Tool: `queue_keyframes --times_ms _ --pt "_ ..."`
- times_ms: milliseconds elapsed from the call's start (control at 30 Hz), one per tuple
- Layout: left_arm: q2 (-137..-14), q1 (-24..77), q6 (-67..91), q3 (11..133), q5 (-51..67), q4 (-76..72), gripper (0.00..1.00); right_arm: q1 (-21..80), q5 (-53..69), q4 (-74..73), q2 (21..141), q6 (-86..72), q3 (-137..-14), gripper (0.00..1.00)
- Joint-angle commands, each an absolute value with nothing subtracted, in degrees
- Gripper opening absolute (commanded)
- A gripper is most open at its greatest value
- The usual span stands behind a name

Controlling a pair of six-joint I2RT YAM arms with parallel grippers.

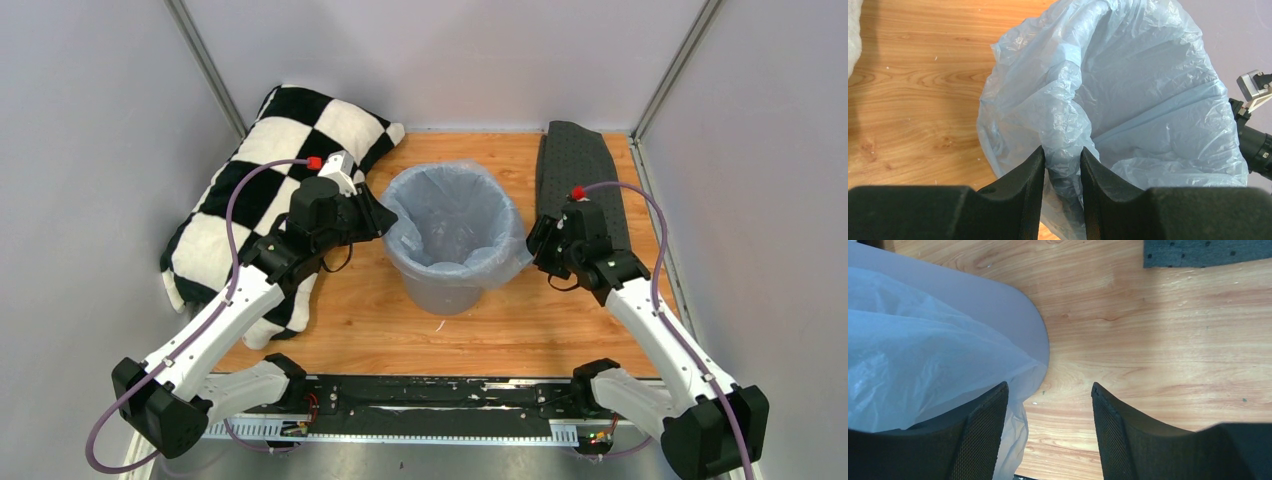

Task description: Put the trash bags into the trash bin

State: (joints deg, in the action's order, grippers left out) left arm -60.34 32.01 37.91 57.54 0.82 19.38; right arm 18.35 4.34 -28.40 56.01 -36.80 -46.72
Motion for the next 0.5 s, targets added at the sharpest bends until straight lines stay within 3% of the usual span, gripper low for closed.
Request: queue_keyframes --times_ms 0,233,467 --pt "-60.7 32.4 36.8 58.5 0.3 22.2 0.32 18.9 0.4 -32.1 55.8 -35.4 -48.5 0.64" --pt "-60.6 32.4 36.6 58.4 0.4 22.3 0.33 18.4 -3.3 -34.3 55.3 -33.9 -50.5 0.65" --pt "-60.7 32.4 36.7 58.5 0.7 22.1 0.33 15.9 2.5 -34.4 55.4 -35.5 -52.8 0.65"
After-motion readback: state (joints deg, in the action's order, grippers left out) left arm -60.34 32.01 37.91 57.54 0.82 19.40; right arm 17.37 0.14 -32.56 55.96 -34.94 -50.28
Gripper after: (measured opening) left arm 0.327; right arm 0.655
